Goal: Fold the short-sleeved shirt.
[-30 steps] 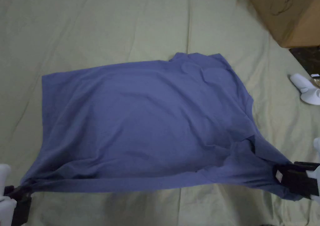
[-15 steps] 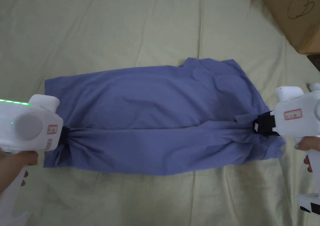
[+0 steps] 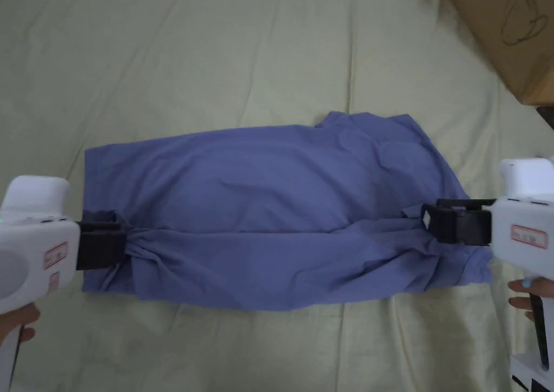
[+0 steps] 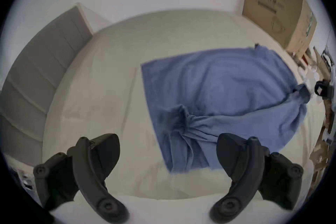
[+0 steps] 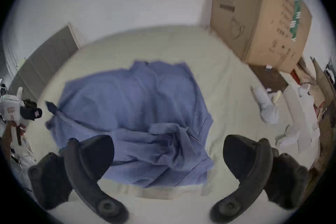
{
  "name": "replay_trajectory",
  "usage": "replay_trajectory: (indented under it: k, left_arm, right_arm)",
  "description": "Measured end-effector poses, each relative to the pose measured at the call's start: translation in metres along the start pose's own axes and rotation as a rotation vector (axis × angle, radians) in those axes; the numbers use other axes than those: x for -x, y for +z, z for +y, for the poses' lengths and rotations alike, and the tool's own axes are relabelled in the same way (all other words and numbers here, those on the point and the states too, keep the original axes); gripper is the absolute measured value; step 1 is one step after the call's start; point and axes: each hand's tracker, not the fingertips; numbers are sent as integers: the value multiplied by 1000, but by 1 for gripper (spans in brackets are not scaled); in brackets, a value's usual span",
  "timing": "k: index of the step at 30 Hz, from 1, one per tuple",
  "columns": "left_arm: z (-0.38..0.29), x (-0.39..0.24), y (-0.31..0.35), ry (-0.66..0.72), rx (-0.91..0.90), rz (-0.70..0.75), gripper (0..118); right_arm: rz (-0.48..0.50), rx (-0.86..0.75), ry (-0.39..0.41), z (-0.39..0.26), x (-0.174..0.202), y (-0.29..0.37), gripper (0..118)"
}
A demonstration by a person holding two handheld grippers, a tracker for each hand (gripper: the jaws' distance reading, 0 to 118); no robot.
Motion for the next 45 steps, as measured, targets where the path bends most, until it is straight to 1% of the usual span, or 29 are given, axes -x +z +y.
replay_trajectory:
  k: [3,4,6,7,8,9,10,11,12,13,14,15,16,18,21,23,27,29,30,31,32,33,34,39,40,41,43,44,45]
  left_arm:
    - [-16,0,66,66,-182,23,111]
    - [-13,2,91,70,-256,26,112]
    - [-28,-5,129,59,-363,39,113]
    - [-36,-9,146,54,-402,59,110]
    - [-43,-13,158,52,-412,81,99]
    - [-52,-17,169,48,-419,96,53]
    - [-60,-22,177,38,-435,128,0]
    - [-68,-23,178,10,-440,158,0]
    - [-76,-24,175,9,-445,196,0]
    - [-77,-24,177,15,-455,188,0]
    - [-74,-22,178,8,-393,130,0]
    - [-80,-24,178,23,-378,111,0]
    - [-87,-27,179,27,-405,122,0]
    - [-87,-28,175,14,-379,123,0]
    - [-93,-22,159,12,-349,77,0]
    - [-87,-16,142,4,-313,55,0]
    - [-71,-11,80,-49,-191,-3,0]
    - [-59,-6,46,-24,-118,-59,2]
    - [-54,-1,31,10,-90,-94,42]
    - [-48,1,12,27,-53,-112,96]
    - [-44,3,-8,40,-6,-110,118]
    - [-44,9,-20,63,36,-67,108]
    - [-36,10,-33,45,15,-83,108]
    - [-32,8,-79,39,92,-43,109]
    - [-34,6,-86,26,109,-43,107]
    - [-34,4,-89,22,128,-54,102]
    - [-37,0,-88,27,133,-64,77]
    - [-40,-3,-84,35,116,-80,59]
    - [-41,-7,-78,34,106,-82,17]
  right_arm:
    - [-4,-184,15,-14,14,56,118]
    - [-33,-246,9,-22,20,71,118]
    - [-34,-335,3,-33,29,103,118]
    - [-26,-368,-9,-40,33,118,118]
    - [-18,-401,-14,-48,36,129,116]
    - [-30,-430,-12,-56,40,141,104]
    - [-29,-451,9,-64,45,152,66]
    - [-70,-468,18,-70,51,160,2]
    - [-136,-493,15,-77,57,165,0]
    - [-151,-471,16,-82,62,169,0]
    - [-63,-472,11,-83,60,174,0]
    - [-57,-428,12,-83,63,177,0]
    - [-75,-447,8,-91,60,178,0]
    - [-86,-457,19,-96,60,181,0]
    - [-82,-453,-22,-99,58,184,0]
    - [-83,-448,-26,-100,57,182,0]
    - [-109,-433,-20,-102,58,181,0]
    - [-112,-420,-27,-103,57,178,0]
    - [-117,-413,-28,-104,57,176,0]
    - [-121,-404,-30,-104,56,174,0]
    - [-126,-397,-31,-104,57,173,0]
    - [-130,-389,-35,-104,57,171,0]
    - [-130,-382,-38,-104,56,170,0]
    - [-140,-348,-43,-104,51,160,0]
    - [-140,-343,-43,-103,50,158,0]
    - [-140,-337,-42,-103,50,156,0]
    - [-142,-330,-38,-102,51,153,0]
    - [-140,-326,-37,-102,52,152,0]
    - [-138,-321,-37,-102,52,150,0]
